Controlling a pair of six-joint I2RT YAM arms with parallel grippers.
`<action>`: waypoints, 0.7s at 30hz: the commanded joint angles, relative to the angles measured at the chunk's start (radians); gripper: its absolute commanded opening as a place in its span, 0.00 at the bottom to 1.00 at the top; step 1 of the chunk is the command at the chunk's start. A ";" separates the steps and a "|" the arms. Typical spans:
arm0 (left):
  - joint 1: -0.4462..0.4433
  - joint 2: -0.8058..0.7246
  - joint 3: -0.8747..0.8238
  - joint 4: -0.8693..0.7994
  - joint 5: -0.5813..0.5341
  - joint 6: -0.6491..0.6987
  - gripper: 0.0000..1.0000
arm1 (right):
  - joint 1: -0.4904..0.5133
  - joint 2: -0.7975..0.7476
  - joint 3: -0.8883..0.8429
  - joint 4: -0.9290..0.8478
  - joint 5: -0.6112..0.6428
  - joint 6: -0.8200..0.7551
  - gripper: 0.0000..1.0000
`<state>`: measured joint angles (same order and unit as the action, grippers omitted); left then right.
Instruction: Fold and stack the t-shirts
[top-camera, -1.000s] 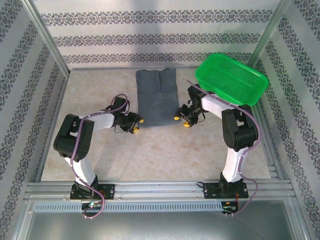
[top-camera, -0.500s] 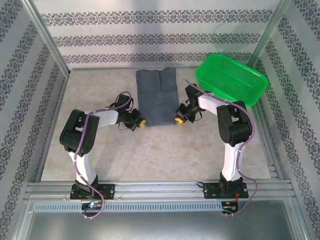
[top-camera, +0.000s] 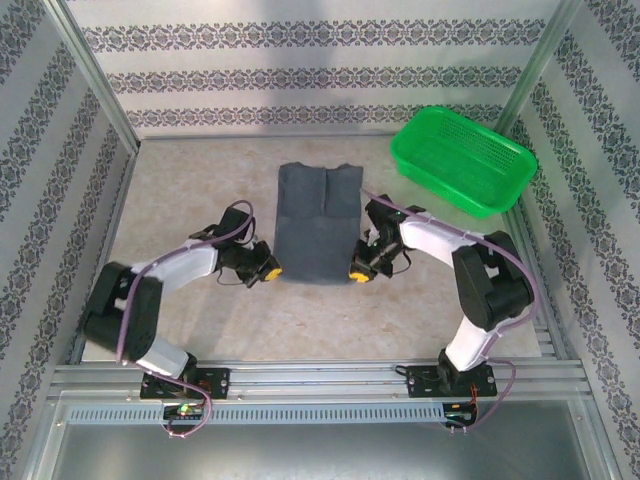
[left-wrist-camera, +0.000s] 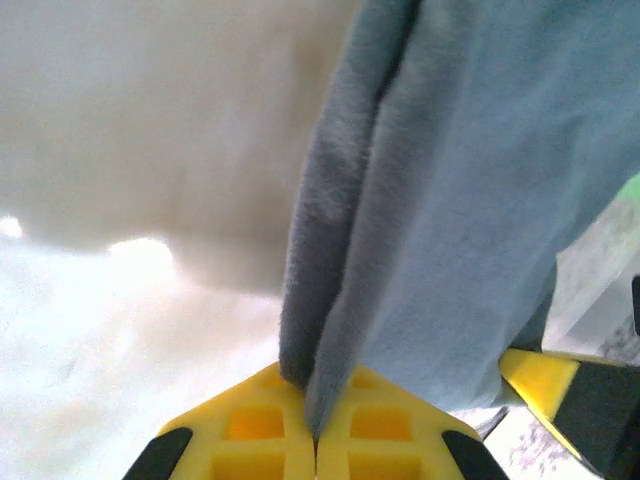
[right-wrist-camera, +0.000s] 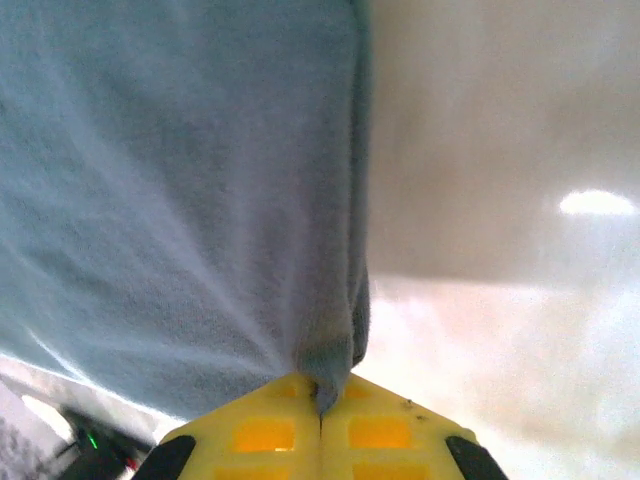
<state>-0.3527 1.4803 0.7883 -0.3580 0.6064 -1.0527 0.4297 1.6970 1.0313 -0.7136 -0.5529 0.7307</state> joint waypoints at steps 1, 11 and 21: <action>-0.048 -0.153 -0.039 -0.154 0.030 0.088 0.00 | 0.027 -0.110 -0.038 -0.154 -0.066 -0.034 0.00; -0.057 -0.395 0.036 -0.009 -0.120 -0.039 0.00 | -0.002 -0.281 0.096 -0.231 -0.040 0.149 0.00; 0.006 -0.087 0.285 0.216 -0.186 -0.097 0.00 | -0.100 -0.078 0.435 -0.216 0.001 0.191 0.00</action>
<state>-0.3771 1.3262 1.0100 -0.2768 0.4641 -1.1141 0.3519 1.5410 1.3846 -0.9348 -0.5907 0.8959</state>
